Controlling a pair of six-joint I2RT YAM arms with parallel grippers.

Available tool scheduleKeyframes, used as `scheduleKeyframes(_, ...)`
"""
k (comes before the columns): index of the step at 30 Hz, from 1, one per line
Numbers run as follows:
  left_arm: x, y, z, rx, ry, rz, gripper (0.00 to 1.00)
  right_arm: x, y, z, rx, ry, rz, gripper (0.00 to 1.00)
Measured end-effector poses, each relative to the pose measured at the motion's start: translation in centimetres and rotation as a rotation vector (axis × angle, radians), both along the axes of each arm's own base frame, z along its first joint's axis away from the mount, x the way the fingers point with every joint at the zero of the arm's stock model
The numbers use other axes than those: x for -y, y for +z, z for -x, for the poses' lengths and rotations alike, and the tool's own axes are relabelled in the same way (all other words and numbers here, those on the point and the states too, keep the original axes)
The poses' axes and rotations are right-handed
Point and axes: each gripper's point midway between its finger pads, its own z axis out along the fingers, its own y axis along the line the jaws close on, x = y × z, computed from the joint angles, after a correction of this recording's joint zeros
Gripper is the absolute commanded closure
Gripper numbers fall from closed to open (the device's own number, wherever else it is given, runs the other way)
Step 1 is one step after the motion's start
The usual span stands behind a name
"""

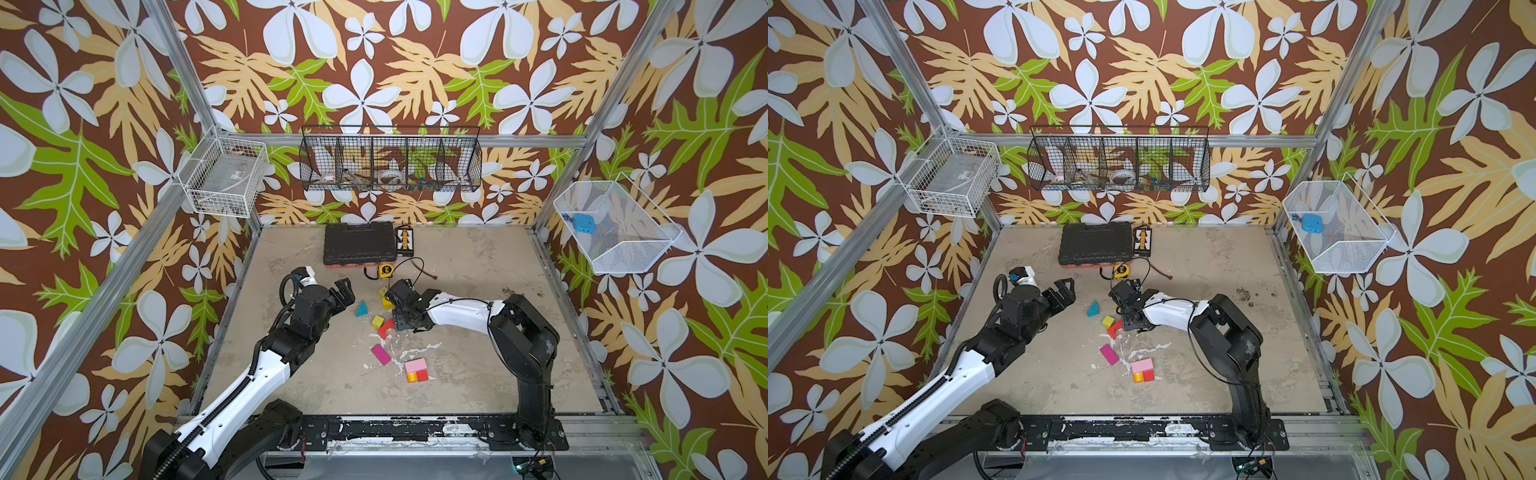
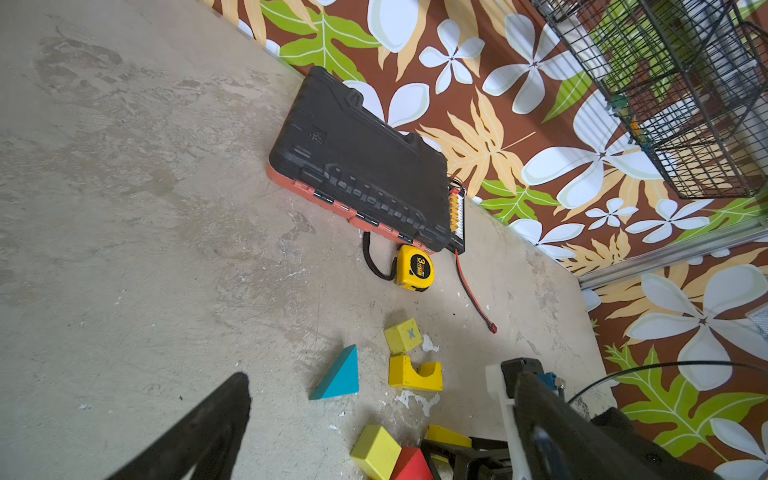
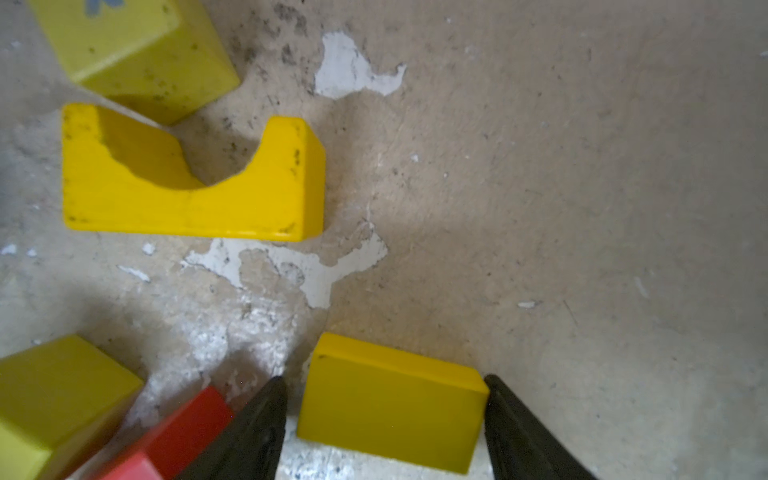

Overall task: Build the wood block tower
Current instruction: 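Lower the right gripper and grasp the yellow rectangular block, then lift the yellow block and carry it back toward the pink-topped stack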

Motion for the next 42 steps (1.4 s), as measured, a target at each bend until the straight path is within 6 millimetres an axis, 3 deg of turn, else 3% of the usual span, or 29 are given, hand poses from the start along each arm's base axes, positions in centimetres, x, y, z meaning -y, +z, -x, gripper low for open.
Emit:
scheduleKeyframes(13, 0.0, 0.1, 0.0, -0.003, 0.003, 0.005, 0.0, 0.1, 0.0, -0.4, 0.014, -0.008, 0.011, 0.3)
scheduleKeyframes(20, 0.0, 0.0, 0.0, -0.005, 0.002, 0.005, 0.0, -0.1, -0.1, -0.5, 0.021, -0.007, 0.001, 0.43)
scheduleKeyframes(27, 0.1, 0.4, 0.1, -0.006, -0.002, 0.015, 0.0, 0.6, 0.1, 0.2, 0.016, -0.006, 0.005, 0.44)
scheduleKeyframes(31, 2.4, 3.0, 0.2, -0.033, -0.115, 0.063, 0.0, 0.7, 1.2, 0.4, 0.026, -0.005, -0.009, 0.47)
scheduleKeyframes(33, 4.8, 5.4, 0.5, -0.027, -0.259, 0.079, 0.0, 0.9, 2.0, 0.5, 0.039, -0.006, -0.02, 0.49)
scheduleKeyframes(35, 7.1, 6.1, 1.6, -0.041, -0.421, 0.086, 0.0, 1.1, 2.7, 0.8, 0.047, -0.005, -0.03, 0.51)
scheduleKeyframes(39, 9.6, 2.2, 5.7, -0.181, -0.676, 0.08, 0.0, 1.7, 4.4, 1.7, 0.058, 0.001, -0.062, 0.52)
scheduleKeyframes(42, 9.6, -1.1, 7.7, -0.285, -0.743, 0.062, 0.0, 2.3, 5.5, 2.7, 0.065, 0.011, -0.092, 0.52)
